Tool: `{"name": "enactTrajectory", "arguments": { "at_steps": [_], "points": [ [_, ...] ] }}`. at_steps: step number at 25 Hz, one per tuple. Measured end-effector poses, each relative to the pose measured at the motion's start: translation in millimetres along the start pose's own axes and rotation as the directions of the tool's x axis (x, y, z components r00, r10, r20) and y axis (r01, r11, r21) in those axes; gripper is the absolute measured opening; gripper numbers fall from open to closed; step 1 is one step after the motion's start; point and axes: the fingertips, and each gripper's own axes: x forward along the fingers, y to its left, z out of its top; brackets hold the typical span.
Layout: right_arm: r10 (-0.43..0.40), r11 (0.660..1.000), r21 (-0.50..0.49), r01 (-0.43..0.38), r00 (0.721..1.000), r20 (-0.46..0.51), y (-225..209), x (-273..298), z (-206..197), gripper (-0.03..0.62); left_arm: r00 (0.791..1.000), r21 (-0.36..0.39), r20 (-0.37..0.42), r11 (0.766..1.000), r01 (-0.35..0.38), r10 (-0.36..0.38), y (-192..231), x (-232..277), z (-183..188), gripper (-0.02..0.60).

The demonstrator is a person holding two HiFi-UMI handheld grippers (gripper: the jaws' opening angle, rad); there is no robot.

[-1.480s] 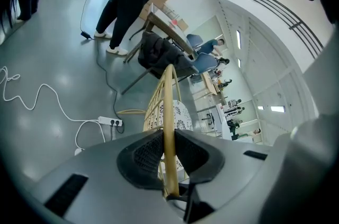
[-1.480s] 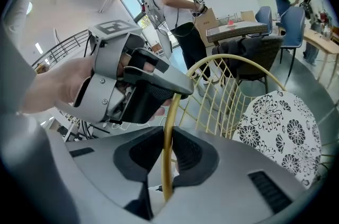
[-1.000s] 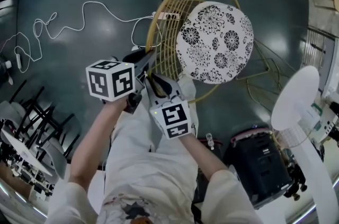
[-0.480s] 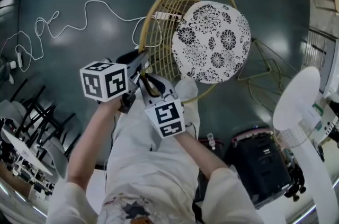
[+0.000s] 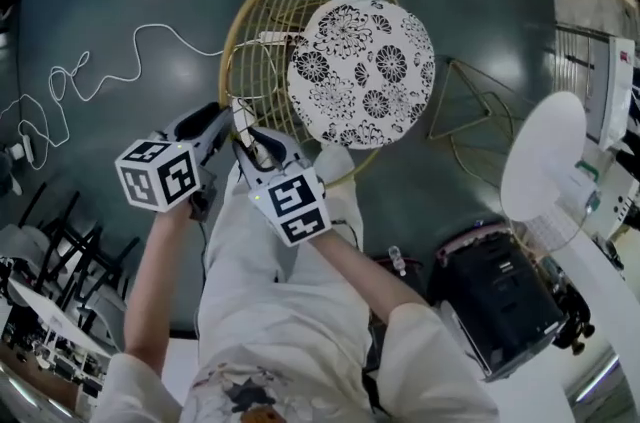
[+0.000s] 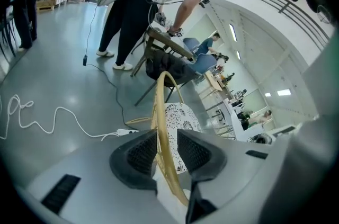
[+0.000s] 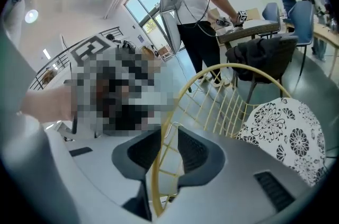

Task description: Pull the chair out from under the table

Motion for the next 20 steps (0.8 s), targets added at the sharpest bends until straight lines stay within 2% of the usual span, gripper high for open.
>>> {"name": "enactTrajectory", "arguments": {
  "at_steps": [4,8,14,20],
  "points": [
    [-0.041,0.999,0.02,0.04,0.998,0.05,-21.8,-25.3,31.6,0.083,0.999,0.043,-0.005,0.998,-0.04,0.04,-14.8,-12.4,6.9,0.101],
    [-0.084,0.996,-0.013,0.086,0.991,0.108,-25.0,-63.6,64.0,0.081,0.998,0.087,0.04,0.995,-0.045,0.042,-57.1,-38.0,22.3,0.101],
    [-0.111,0.992,-0.045,0.121,0.977,0.184,3.5,-156.2,106.1,0.08,0.996,0.157,0.089,0.988,0.005,-0.019,-159.2,-90.9,28.8,0.101],
    [-0.125,0.982,-0.102,0.157,0.956,0.267,28.6,-228.5,148.5,0.064,0.985,0.224,0.155,0.974,0.043,-0.079,-228.8,-139.2,42.5,0.1]
  ]
}}
